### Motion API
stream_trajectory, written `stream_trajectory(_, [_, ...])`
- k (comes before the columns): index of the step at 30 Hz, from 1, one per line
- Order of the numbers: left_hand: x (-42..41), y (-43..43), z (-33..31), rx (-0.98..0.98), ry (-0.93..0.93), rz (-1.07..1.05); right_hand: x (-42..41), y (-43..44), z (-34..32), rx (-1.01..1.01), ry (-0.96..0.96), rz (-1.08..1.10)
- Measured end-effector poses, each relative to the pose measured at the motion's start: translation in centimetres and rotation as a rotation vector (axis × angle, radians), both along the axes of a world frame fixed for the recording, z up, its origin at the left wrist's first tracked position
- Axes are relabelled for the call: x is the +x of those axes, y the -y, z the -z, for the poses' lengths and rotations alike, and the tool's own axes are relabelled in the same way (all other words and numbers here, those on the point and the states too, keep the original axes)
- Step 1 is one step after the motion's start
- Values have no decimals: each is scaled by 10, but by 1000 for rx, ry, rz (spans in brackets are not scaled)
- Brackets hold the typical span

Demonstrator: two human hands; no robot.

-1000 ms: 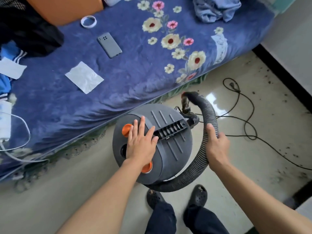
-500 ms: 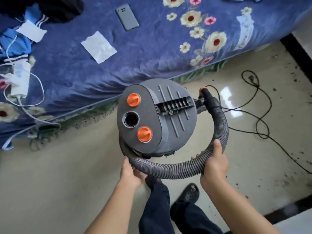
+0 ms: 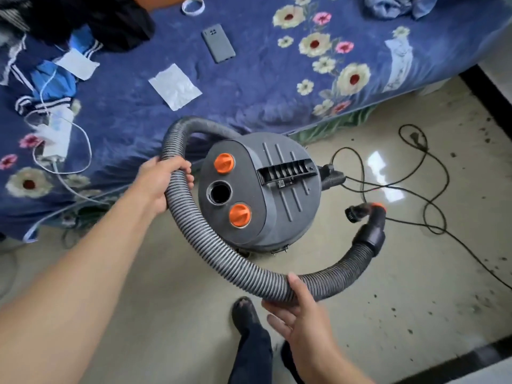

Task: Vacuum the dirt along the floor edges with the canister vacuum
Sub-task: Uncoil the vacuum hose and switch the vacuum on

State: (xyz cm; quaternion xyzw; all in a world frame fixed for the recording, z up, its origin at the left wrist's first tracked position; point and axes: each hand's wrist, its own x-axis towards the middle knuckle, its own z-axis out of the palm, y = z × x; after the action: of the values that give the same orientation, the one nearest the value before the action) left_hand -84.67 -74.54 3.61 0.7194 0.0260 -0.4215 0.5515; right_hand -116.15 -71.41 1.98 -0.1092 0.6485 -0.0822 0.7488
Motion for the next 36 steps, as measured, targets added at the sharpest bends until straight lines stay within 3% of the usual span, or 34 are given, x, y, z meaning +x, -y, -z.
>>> stream_trajectory(3, [2, 31, -15, -17, 77, 130, 1, 19, 29, 88, 3, -289])
stream_trajectory(5, [-9, 48, -22, -29, 123, 252, 2, 39, 42, -16, -81, -513])
stream_trajectory(9, [-33, 63, -31, -50, 137, 421, 10, 113, 53, -475, -307, -642])
stream_trajectory(15, [-24, 62, -80, -34, 277, 818, 72, 232, -32, -1238, -710, -1010])
stream_trajectory(18, [-11, 60, -118, -24, 342, 939, 114, 267, -71, -1517, -723, -1155])
stream_trajectory(21, [3, 59, -150, -39, 328, 1016, 146, 287, -93, -1661, -629, -1354])
stream_trajectory(25, [11, 65, -178, -28, 350, 1108, 150, 305, -111, -1697, -424, -1173])
stream_trajectory(29, [1, 86, -197, 25, 489, 1120, 118, 328, -141, -1860, -446, -1112])
stream_trajectory(33, [-20, 125, -227, 101, 804, 1120, 75, 363, -171, -2021, -433, -1207])
stream_trajectory(36, [-45, 167, -257, 196, 1087, 1059, 37, 400, -195, -1997, -387, -1066])
